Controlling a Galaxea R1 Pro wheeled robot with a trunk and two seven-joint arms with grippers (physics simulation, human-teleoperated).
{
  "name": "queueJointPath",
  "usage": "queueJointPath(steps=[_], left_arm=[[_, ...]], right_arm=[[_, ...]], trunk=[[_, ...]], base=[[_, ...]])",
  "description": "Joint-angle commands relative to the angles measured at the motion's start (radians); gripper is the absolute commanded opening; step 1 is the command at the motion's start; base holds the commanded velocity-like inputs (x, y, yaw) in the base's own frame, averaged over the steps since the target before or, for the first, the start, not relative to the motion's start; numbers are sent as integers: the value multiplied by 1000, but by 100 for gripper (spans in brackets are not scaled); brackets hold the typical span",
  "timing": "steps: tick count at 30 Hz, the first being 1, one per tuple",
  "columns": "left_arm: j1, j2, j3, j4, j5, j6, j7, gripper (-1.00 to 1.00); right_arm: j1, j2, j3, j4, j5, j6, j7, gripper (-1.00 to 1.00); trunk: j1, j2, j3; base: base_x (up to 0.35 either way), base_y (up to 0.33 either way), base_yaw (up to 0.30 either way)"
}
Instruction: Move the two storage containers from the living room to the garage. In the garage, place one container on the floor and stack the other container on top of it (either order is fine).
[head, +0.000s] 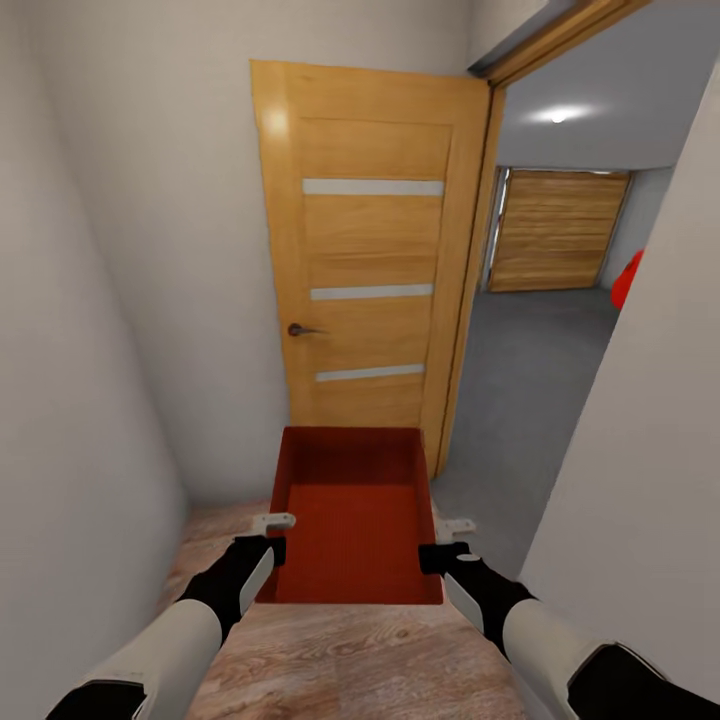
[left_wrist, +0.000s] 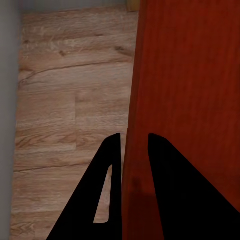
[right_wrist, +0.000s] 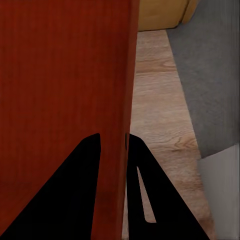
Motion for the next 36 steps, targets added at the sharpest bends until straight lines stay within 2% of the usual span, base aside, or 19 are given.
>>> queueJointPath(steps=[1,25,36], left_arm=[[-1,15,-5,-33,18,1,6,-100],[-1,15,-5,-32,19,2,2,-100],[-1,15,-5,-32,19,2,2,-100]], right_arm=[[-1,-20,11,48,-30,6,-5,-100],[-1,-20,11,48,-31,6,-5,-100],[-1,-20,11,48,-31,6,-4,-100]], trunk=[[1,-2,-2],[1,-2,-2],[1,-2,-2]], base=[[50,32,-241],[194,168,-239],[213,183,-31]])
